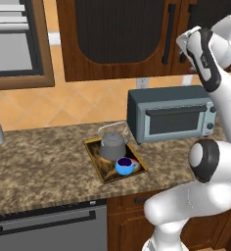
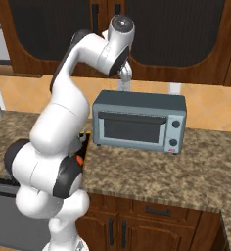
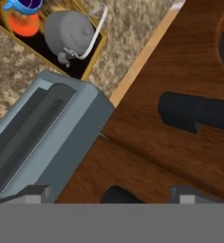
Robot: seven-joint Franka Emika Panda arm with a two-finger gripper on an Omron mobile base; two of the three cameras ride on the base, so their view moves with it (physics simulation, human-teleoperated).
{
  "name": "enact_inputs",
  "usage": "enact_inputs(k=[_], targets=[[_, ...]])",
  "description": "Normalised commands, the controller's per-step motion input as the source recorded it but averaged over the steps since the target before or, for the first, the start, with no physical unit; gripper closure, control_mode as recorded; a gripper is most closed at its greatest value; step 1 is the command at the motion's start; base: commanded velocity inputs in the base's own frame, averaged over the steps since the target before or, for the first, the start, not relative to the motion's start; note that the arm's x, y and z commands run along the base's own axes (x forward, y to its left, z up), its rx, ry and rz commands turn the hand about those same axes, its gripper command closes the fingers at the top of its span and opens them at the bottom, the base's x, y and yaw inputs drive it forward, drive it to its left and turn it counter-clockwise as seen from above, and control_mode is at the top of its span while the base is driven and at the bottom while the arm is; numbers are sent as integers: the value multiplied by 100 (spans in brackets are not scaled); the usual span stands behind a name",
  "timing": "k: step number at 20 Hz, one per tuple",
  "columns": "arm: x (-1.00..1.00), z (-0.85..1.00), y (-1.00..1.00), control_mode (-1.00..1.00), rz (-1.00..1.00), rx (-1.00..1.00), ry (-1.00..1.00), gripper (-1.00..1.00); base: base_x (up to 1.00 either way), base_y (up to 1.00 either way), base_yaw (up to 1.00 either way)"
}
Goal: Pick the kettle from the counter and place it on the tray. Then pick the mug from the cabinet and place it on the tray. Then close the cabinet doors.
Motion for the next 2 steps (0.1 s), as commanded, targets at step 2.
enact_inputs(k=[2], targets=[[0,0,0,-100,0,0,0,-100,0,0,0]])
